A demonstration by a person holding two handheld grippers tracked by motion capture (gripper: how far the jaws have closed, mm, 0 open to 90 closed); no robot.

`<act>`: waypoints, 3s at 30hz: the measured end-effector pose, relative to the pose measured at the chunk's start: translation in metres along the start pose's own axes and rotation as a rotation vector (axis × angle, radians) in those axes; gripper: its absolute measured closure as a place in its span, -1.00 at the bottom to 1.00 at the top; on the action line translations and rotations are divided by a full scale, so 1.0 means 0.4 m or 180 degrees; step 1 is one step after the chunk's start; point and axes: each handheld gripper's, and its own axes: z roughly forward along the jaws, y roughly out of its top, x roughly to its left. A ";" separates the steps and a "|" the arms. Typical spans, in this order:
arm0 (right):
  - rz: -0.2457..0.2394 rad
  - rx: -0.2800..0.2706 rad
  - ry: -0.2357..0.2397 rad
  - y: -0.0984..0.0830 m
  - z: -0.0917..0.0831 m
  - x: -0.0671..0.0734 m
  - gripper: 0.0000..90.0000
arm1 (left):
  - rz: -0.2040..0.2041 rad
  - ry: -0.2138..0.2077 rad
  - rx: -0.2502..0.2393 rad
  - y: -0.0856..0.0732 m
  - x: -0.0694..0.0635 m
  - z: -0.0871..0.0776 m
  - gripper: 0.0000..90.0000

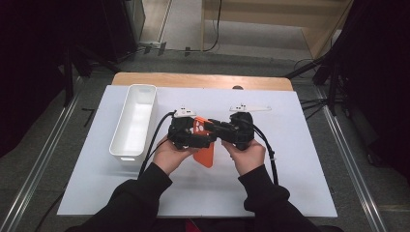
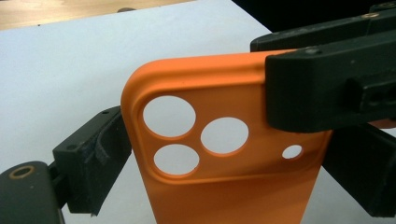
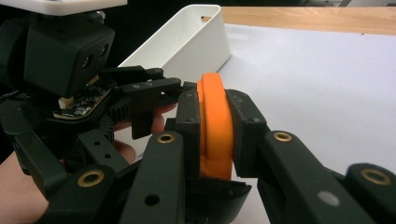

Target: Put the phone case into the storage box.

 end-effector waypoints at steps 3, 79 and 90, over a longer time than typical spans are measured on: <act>-0.0008 -0.0001 -0.0018 -0.001 0.001 0.000 0.66 | 0.0003 -0.0040 -0.0002 -0.001 -0.002 -0.001 -0.69; -0.0062 -0.0067 0.0030 -0.009 -0.084 -0.092 -0.18 | 0.0090 0.0040 -0.0005 0.007 0.012 -0.031 -0.65; -0.0200 -0.0057 -0.0008 -0.036 -0.094 -0.095 -0.24 | 0.0102 -0.0001 0.0015 0.009 0.011 -0.033 -0.65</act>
